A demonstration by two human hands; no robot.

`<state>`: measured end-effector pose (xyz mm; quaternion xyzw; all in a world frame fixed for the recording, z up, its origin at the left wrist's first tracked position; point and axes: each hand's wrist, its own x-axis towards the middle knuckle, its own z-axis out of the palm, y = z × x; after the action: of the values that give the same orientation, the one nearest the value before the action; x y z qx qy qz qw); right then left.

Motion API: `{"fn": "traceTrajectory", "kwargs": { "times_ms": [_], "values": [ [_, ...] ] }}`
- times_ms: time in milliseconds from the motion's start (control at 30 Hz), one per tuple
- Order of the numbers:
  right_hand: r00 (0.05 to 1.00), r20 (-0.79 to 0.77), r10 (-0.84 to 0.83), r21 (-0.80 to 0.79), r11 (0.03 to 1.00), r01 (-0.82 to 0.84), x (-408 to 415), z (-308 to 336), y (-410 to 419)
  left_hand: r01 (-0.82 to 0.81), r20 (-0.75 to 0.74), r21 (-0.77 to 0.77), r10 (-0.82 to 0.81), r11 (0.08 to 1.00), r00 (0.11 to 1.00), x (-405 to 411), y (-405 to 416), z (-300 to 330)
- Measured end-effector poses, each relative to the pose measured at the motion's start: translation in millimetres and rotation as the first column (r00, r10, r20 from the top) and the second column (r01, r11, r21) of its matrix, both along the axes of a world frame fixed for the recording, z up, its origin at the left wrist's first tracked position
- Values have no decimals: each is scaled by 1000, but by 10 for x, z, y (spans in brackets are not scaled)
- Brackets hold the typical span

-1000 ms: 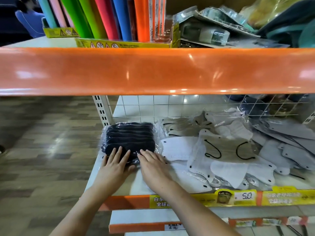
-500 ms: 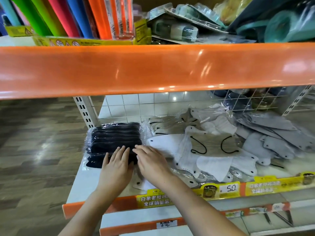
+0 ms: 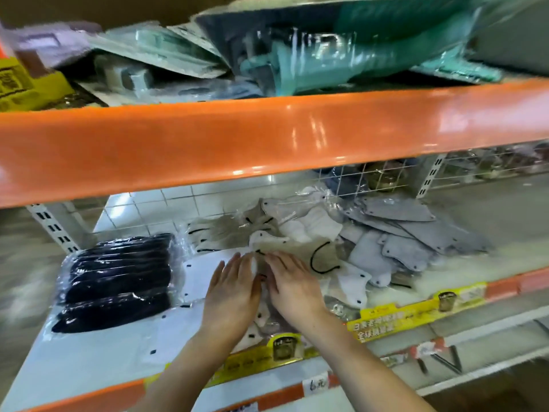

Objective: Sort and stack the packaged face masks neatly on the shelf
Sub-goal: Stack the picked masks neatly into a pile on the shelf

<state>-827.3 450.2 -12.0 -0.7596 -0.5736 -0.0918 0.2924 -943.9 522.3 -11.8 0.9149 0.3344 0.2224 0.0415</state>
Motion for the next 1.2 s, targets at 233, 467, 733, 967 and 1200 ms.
{"fn": "traceTrajectory", "kwargs": {
  "times_ms": [233, 467, 733, 967, 1200],
  "values": [
    [994, -30, -104, -119, 988, 100, 765, -44, -483, 106, 71, -29, -103, 994, 992, 876, -436, 11],
    [991, -7, -134, -199, 971, 130, 1372, -73, -879, 171, 4, -40, -171, 984, 985, 1550, -775, -62],
    [993, -13, -117, -266, 958, 109, 1795, -242, -1182, 126, -85, -107, -135, 986, 987, 1979, -1021, -243],
    [996, -49, -71, -409, 912, 45, 1925, -258, -1177, 57, -115, -132, -72, 990, 991, 2009, -1051, -308],
    [994, -112, -4, -469, 882, -49, 2123, -203, -1183, 61, 17, -183, -59, 981, 998, 2005, -1018, -357]
  ]
}}
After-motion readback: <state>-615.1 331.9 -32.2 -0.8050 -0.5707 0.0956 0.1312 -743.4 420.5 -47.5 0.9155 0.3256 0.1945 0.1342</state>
